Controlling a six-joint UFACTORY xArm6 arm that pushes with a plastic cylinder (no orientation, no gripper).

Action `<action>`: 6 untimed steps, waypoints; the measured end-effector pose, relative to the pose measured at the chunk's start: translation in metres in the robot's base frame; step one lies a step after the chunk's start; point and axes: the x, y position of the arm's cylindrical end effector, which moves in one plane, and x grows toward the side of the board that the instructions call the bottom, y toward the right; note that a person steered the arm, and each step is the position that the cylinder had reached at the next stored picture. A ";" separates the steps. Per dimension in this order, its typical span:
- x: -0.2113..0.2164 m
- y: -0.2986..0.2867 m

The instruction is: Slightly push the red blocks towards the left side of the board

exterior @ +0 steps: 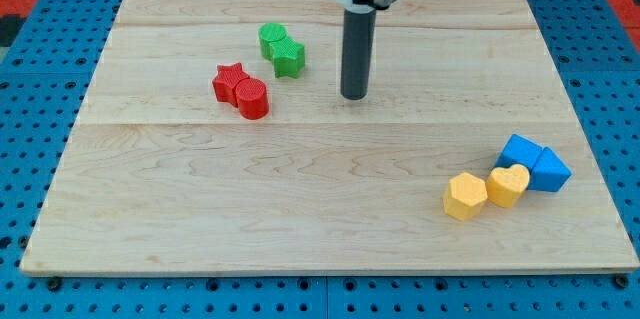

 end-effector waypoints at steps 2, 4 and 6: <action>0.007 -0.041; -0.006 -0.121; -0.086 -0.058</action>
